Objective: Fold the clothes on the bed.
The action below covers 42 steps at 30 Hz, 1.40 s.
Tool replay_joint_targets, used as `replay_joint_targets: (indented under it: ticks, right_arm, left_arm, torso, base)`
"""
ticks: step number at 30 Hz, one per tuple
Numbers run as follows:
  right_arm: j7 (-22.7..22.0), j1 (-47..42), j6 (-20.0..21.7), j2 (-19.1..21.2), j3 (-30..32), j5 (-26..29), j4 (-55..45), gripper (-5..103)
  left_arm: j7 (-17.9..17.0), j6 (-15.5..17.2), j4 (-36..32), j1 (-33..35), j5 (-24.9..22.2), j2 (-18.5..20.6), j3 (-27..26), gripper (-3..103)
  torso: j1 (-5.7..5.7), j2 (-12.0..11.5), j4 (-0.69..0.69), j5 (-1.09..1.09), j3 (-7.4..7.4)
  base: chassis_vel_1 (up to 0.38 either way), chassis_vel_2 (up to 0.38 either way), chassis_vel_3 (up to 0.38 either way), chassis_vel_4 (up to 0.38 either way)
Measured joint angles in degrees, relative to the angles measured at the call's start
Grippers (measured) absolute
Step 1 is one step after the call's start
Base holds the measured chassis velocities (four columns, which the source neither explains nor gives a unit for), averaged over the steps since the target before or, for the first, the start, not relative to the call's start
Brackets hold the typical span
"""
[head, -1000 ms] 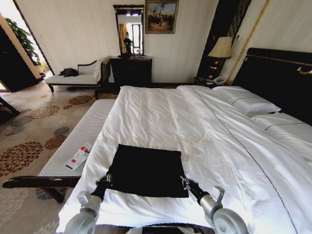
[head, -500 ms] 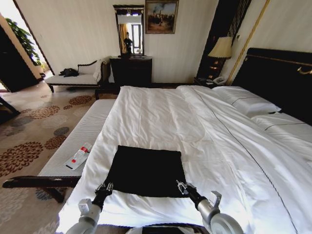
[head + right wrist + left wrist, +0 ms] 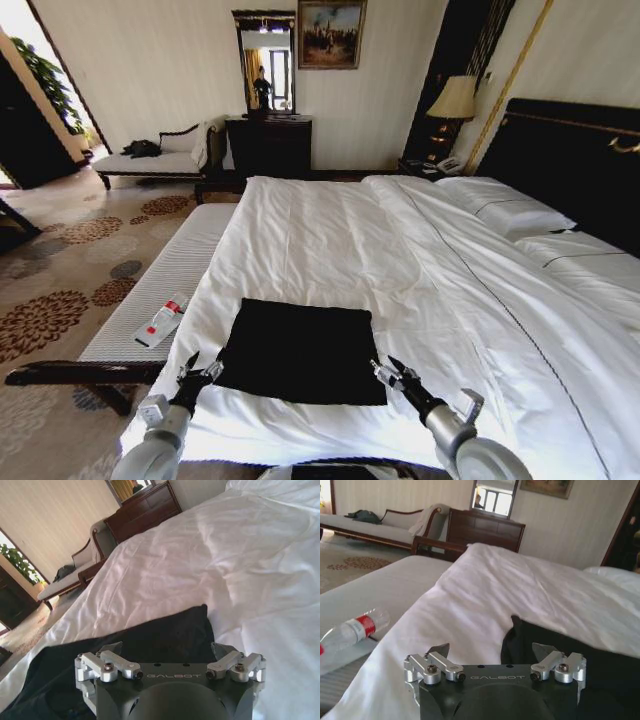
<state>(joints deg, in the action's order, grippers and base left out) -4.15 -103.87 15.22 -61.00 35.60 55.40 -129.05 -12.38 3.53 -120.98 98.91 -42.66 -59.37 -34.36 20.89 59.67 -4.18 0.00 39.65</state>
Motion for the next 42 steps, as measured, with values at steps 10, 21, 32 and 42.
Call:
replay_joint_targets:
  ticks: [10, 21, 32, 42]
  right_arm:
    - [-2.0, 2.8, 1.5, -1.3, -2.1, -0.6, 2.2, 100]
    - [-3.5, 3.6, 2.5, -2.5, -2.2, -0.9, 2.8, 100]
    - [-4.1, 4.2, 2.8, -2.5, -2.0, -0.5, 2.9, 100]
    - [-4.7, 3.6, 3.0, -2.7, -1.5, 0.0, 2.2, 100]
  left_arm:
    - [-0.6, 3.2, 8.5, -18.2, -6.9, 5.1, 9.1, 100]
    - [0.3, 6.2, 24.5, -36.8, -13.4, 5.1, 17.9, 100]
    - [2.7, 8.3, 29.5, -40.8, -14.0, 4.5, 22.7, 97]
    - [2.5, 9.9, 30.4, -42.7, -12.8, 4.4, 25.7, 71]
  torso:
    - [0.00, 0.0, -0.01, -0.01, 0.00]
    - [0.01, 0.0, -0.01, 0.00, 0.01]
    - [0.00, 0.0, -0.01, 0.00, 0.00]
    - [0.00, 0.0, -0.01, 0.00, 0.00]
  base:
    - [0.000, 0.000, 0.000, 0.000]
    - [0.000, 0.000, 0.000, 0.000]
    - [0.000, 0.000, 0.000, 0.000]
    - [0.000, 0.000, 0.000, 0.000]
